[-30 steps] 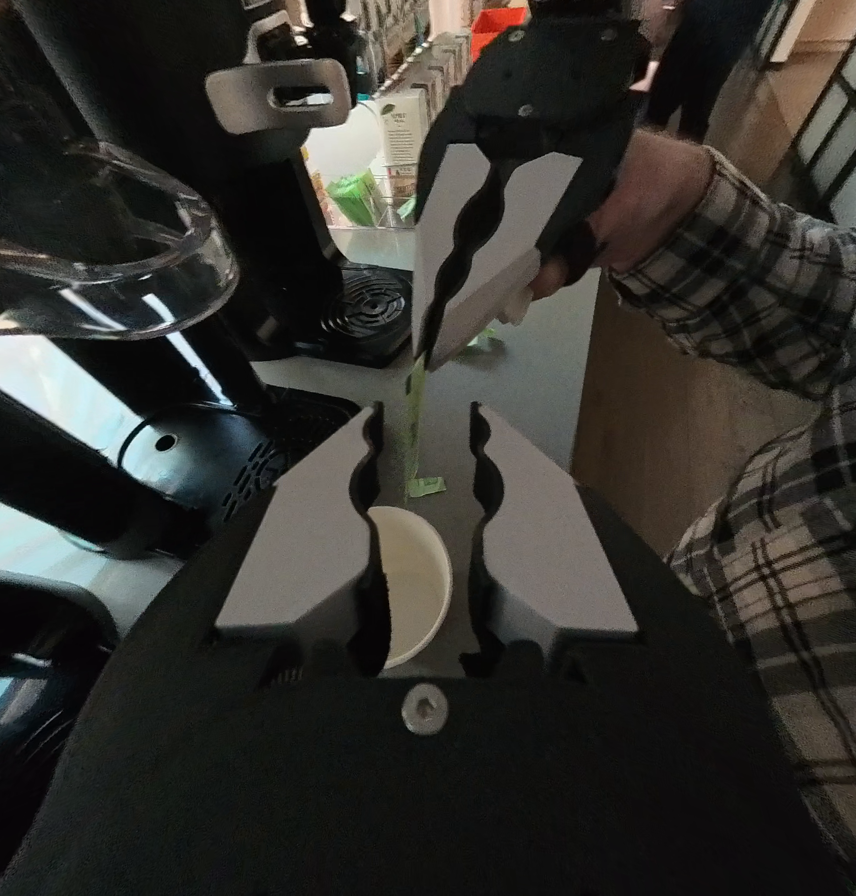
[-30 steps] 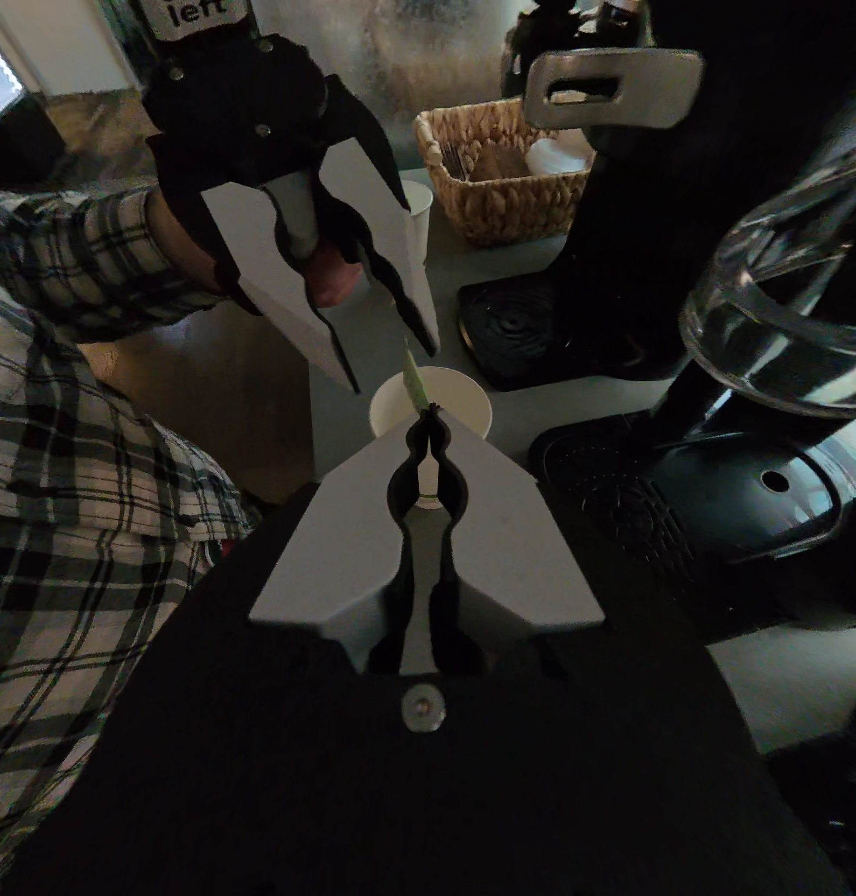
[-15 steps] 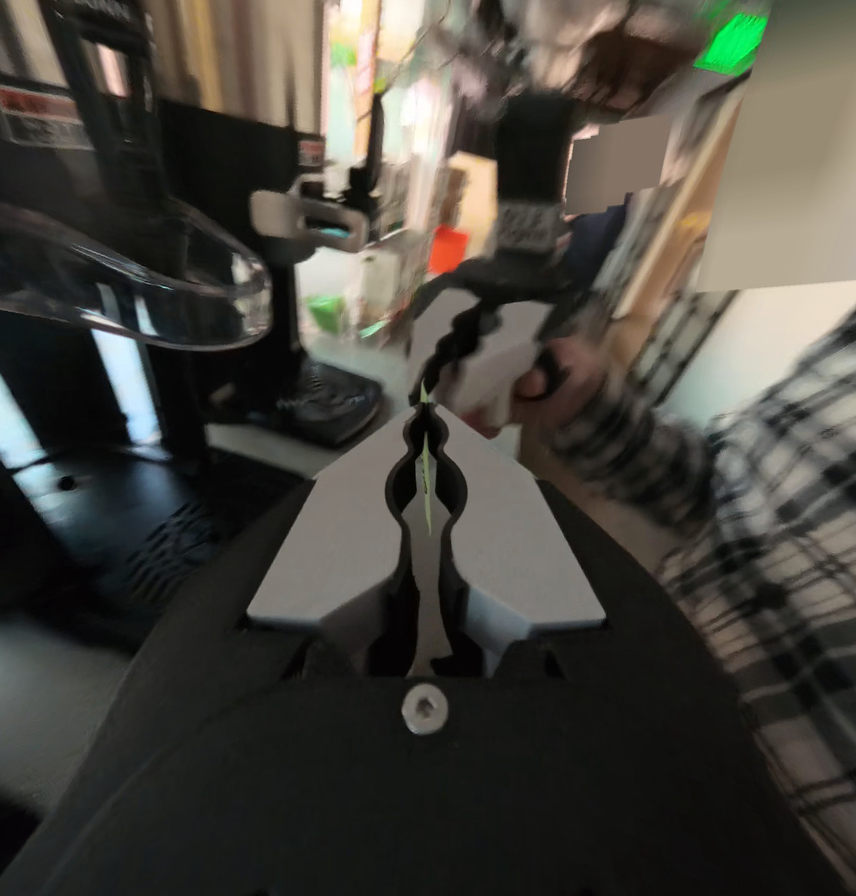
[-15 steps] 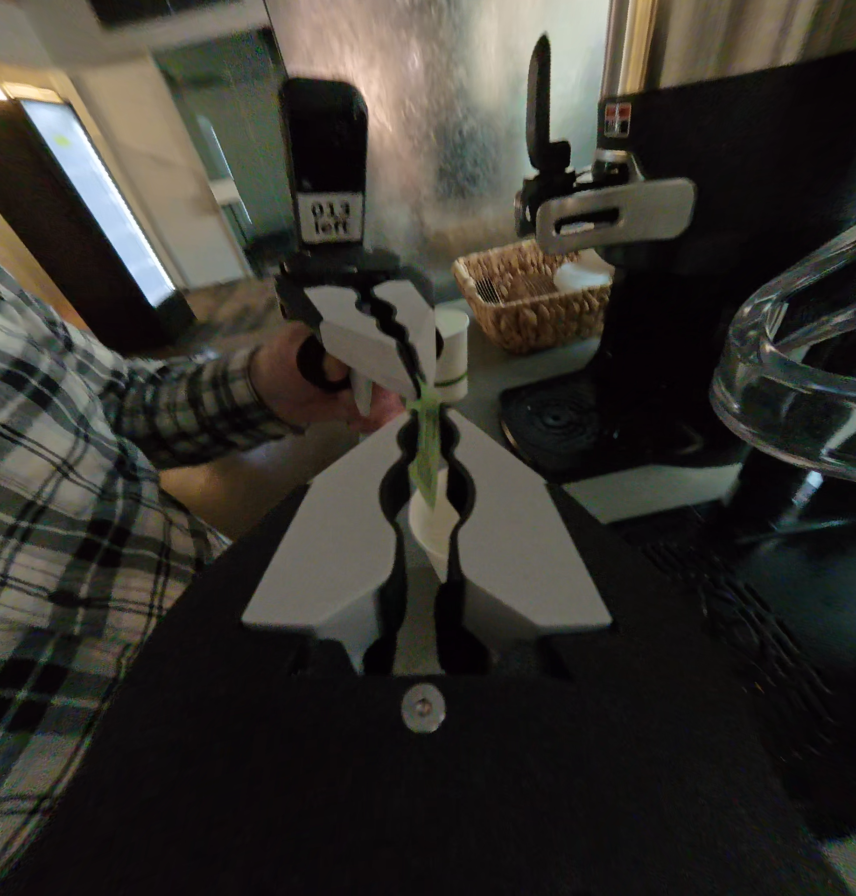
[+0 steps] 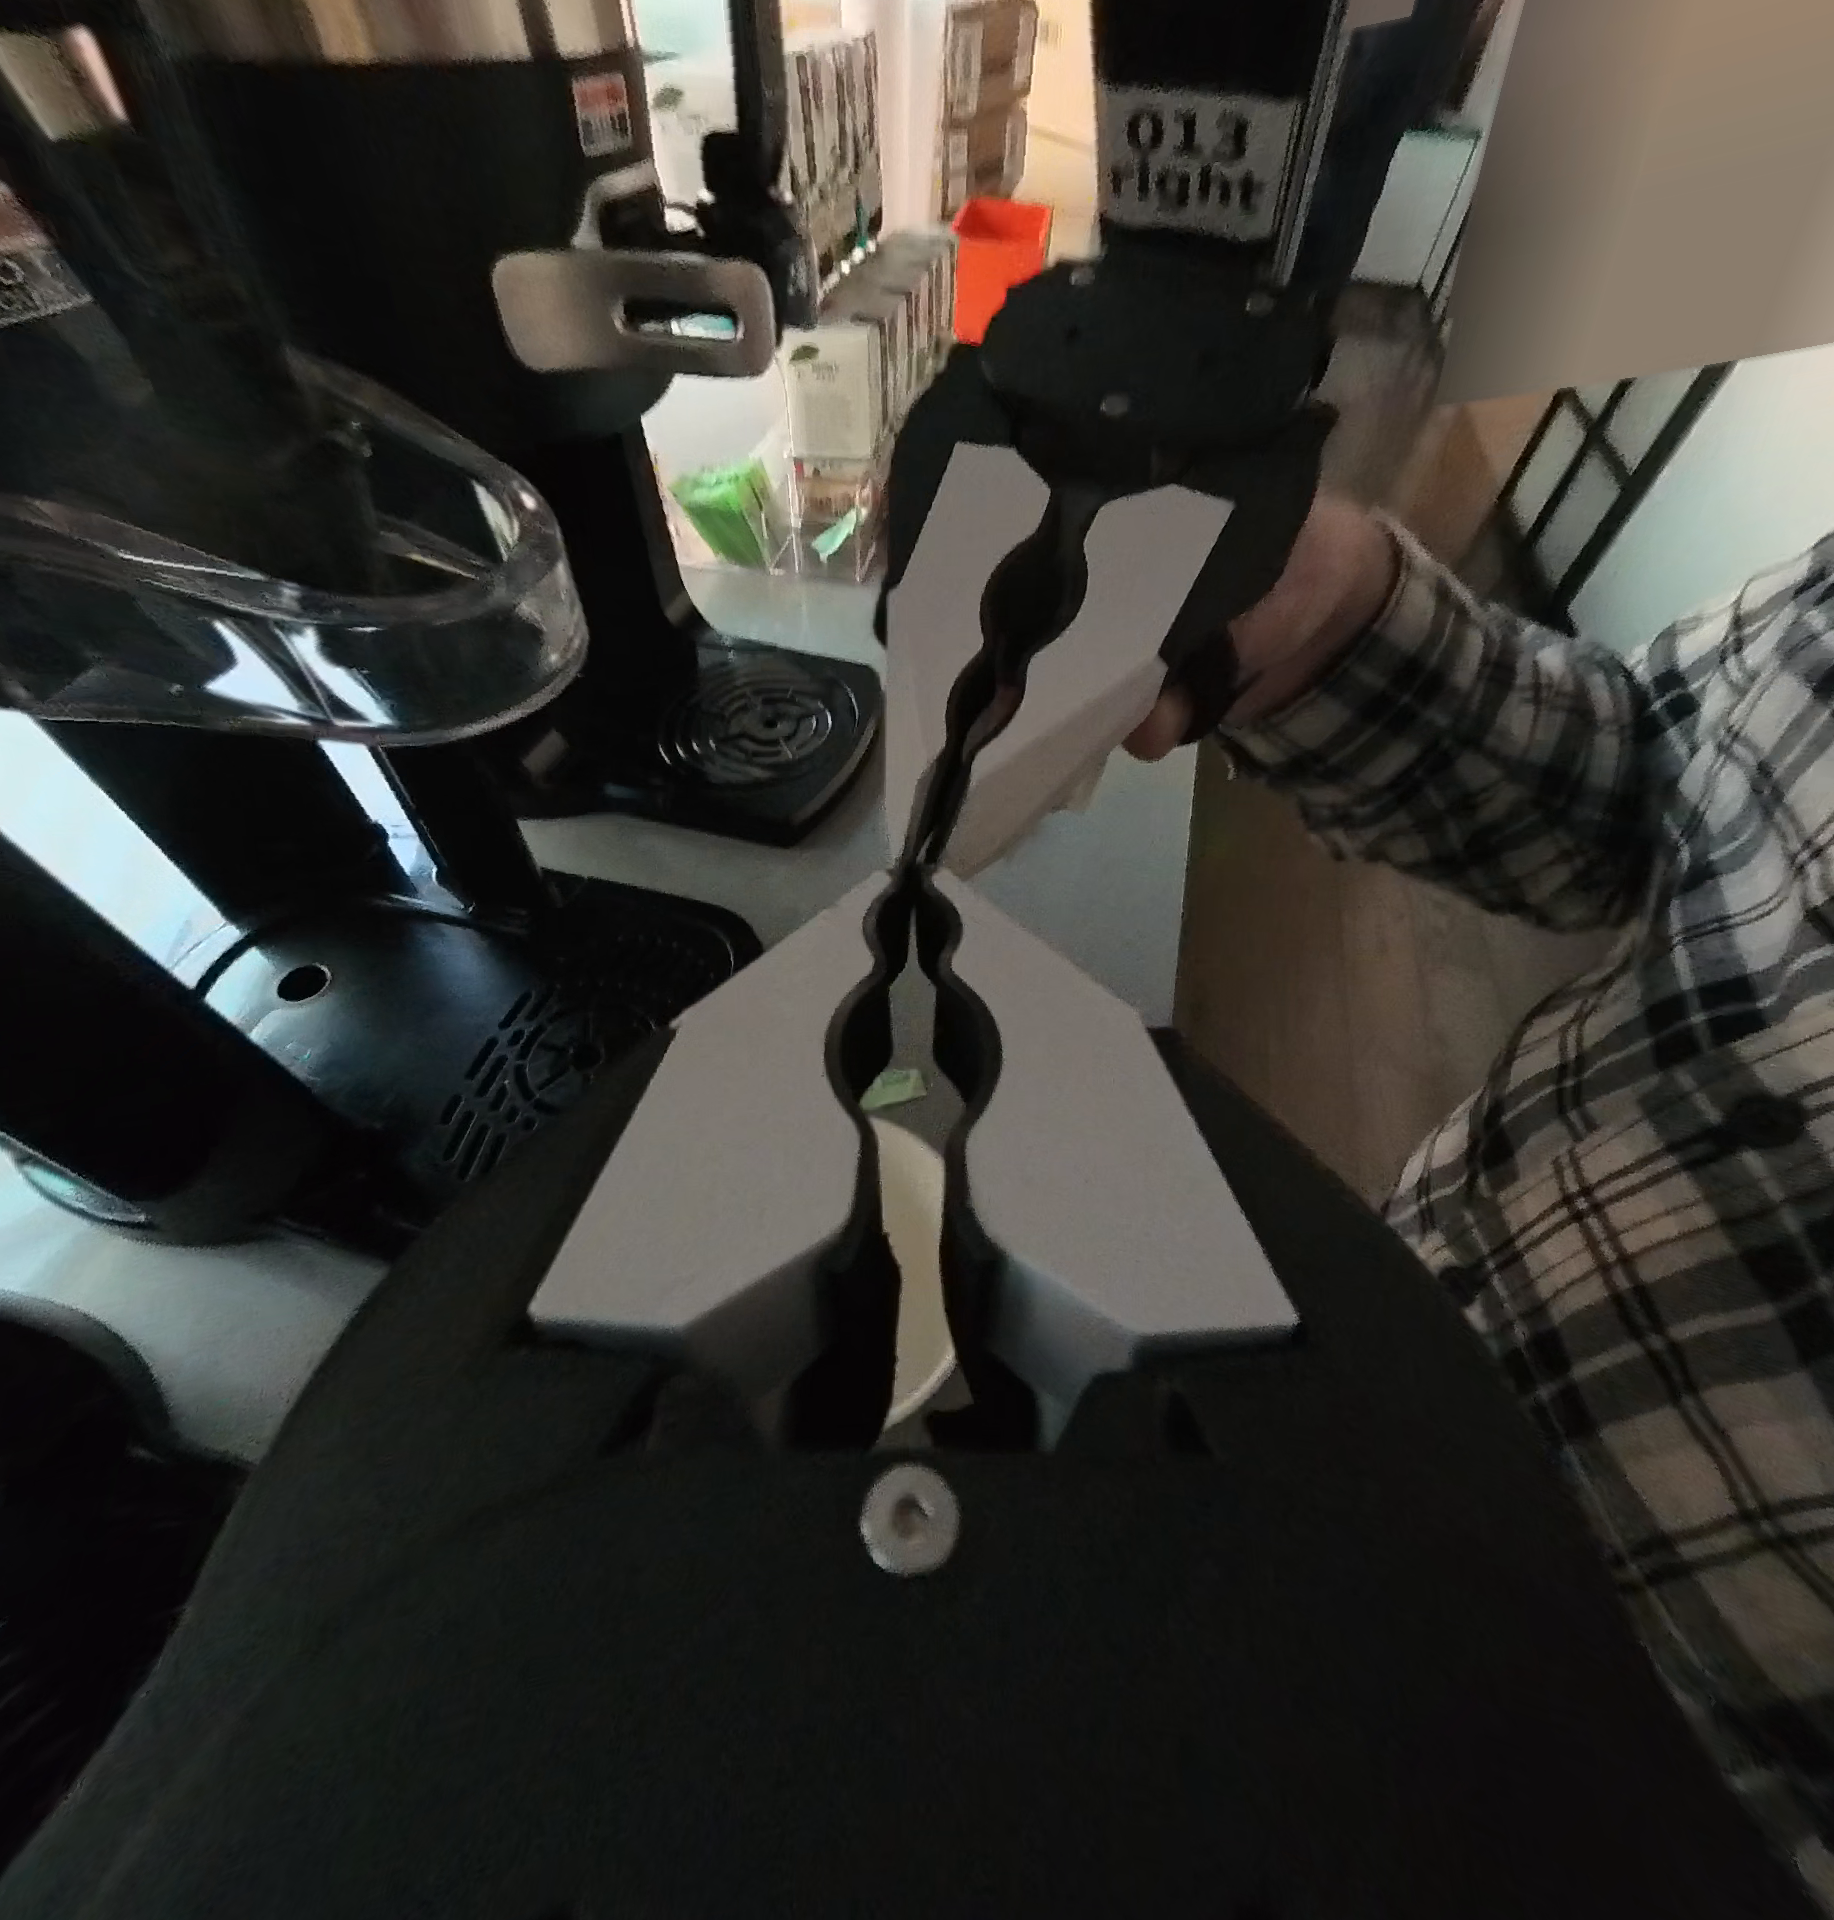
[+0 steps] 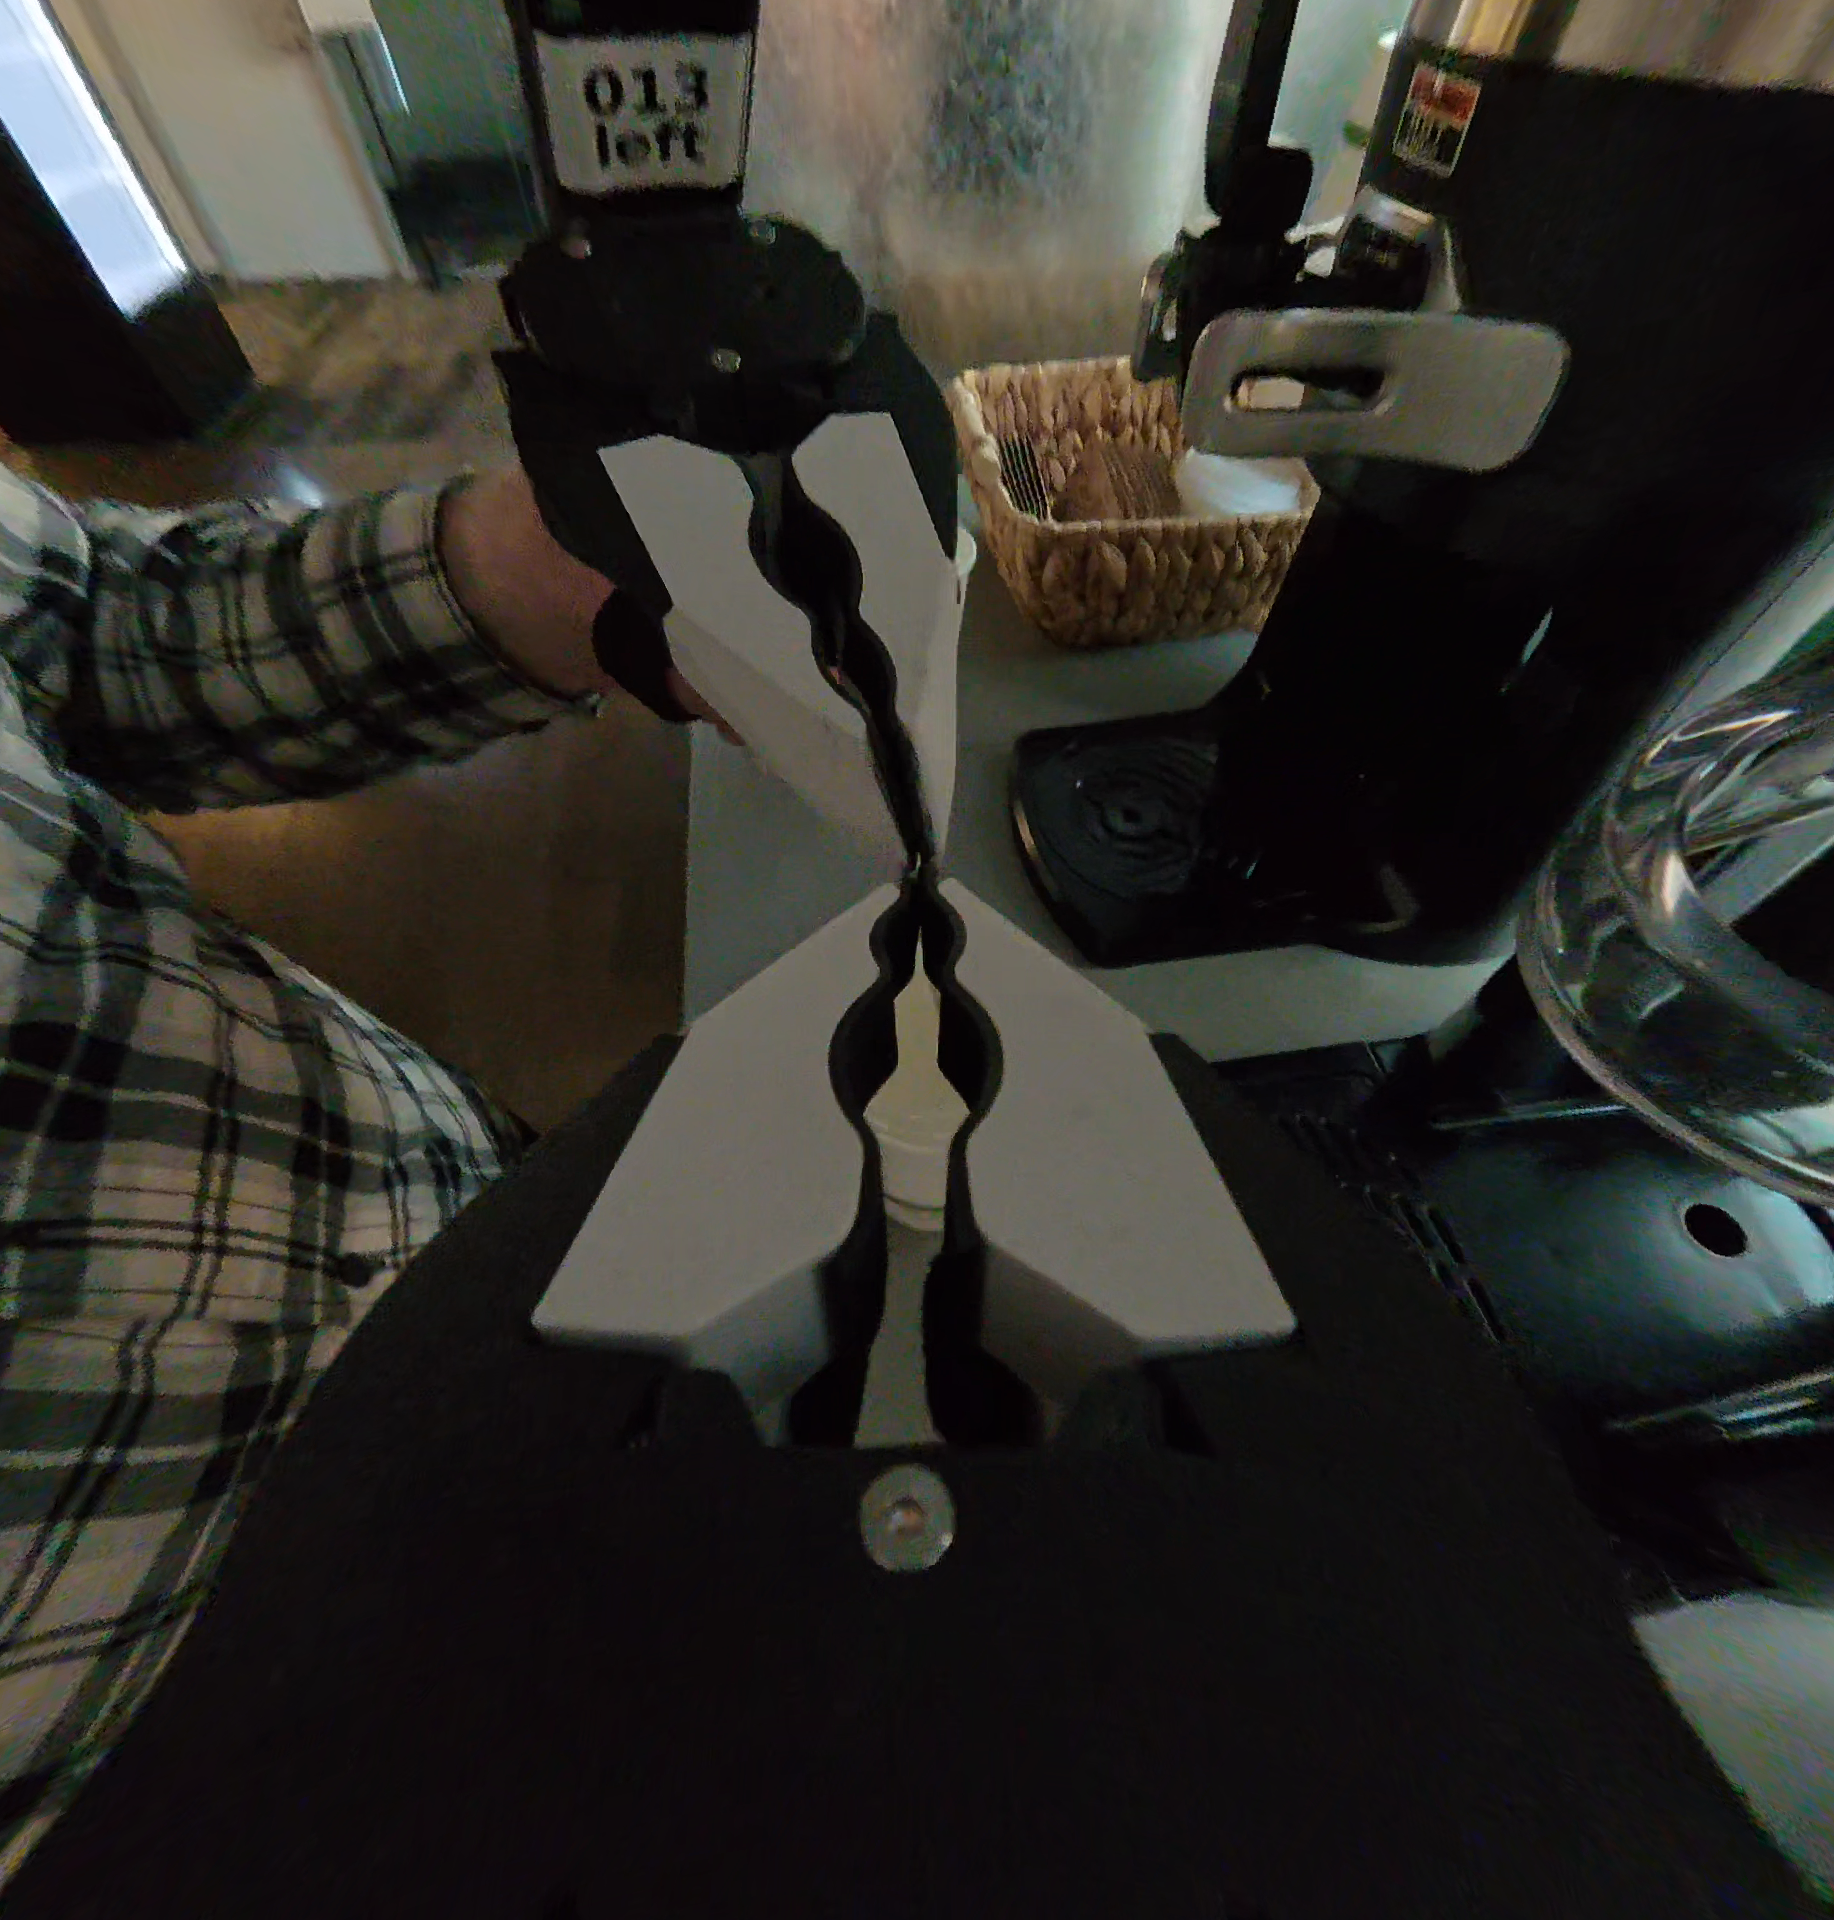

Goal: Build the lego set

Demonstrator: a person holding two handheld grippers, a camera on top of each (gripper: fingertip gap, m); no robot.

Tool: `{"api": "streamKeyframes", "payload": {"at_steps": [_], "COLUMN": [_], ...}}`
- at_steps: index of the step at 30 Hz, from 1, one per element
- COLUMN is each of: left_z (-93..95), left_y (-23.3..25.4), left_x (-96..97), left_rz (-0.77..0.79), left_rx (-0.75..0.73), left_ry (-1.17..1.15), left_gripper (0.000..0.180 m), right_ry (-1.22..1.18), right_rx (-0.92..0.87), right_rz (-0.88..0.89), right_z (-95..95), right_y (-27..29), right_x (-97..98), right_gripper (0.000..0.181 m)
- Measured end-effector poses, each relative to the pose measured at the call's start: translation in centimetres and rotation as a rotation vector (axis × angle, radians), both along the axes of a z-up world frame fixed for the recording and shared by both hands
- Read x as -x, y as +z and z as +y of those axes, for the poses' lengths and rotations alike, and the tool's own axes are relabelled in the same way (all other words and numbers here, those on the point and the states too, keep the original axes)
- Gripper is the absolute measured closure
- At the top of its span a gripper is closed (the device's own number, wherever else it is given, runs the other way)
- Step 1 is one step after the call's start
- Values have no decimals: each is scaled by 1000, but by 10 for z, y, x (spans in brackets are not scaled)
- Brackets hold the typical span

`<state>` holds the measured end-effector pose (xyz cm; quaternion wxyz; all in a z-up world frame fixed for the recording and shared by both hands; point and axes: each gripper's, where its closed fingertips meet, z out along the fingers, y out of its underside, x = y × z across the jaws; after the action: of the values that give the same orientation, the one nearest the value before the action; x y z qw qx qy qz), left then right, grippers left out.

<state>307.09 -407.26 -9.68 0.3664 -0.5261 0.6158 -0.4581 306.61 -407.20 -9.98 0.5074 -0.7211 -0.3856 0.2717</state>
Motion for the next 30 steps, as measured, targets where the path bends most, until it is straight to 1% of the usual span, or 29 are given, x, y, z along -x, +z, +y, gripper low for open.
{"api": "streamKeyframes", "payload": {"at_steps": [3, 5, 8, 10, 12, 14, 15, 17, 19, 23, 25, 27, 30], "left_z": [3, 3, 0, 1, 1, -1, -2, -4, 0, 4, 8, 12, 17], "left_y": [1, 5, 12, 13, 10, 7, 4, -2, -2, -3, 0, 3, 2], "left_x": [0, 0, 1, 2, 2, 0, -2, -4, -5, -6, -6, -8, -8], "left_rz": [-42, -88, -149, -169, -144, -111, -83, -33, -28, -26, -43, -73, -109], "left_rx": [23, 85, 149, 160, 147, 119, 92, 35, 19, 33, 66, 147, 278], "left_ry": [32, 26, 11, 9, 7, -2, -1, -1, 28, 61, 95, 128, 174], "left_gripper": [180, 180, 180, 180, 180, 168, 166, 170, 180, 180, 180, 180, 180], "right_ry": [-19, -7, -14, -11, -14, -26, -35, -41, -55, -115, -164, -232, -357], "right_rx": [-11, -8, -14, -20, -12, -4, -8, -10, -21, -67, -121, -187, -305], "right_rz": [51, 114, 107, 113, 76, 33, -3, -45, -77, -166, -205, -260, -398], "right_z": [3, 2, 3, 2, 2, 3, 4, 4, 5, 9, 13, 18, 24], "right_y": [1, 4, 1, 3, -1, -5, -8, -11, -12, -12, -10, -6, -7], "right_x": [0, 1, 2, 3, 3, 3, 2, 3, 2, 0, -1, -3, -7], "right_gripper": [181, 181, 180, 181, 181, 181, 181, 181, 181, 181, 181, 181, 181]}}
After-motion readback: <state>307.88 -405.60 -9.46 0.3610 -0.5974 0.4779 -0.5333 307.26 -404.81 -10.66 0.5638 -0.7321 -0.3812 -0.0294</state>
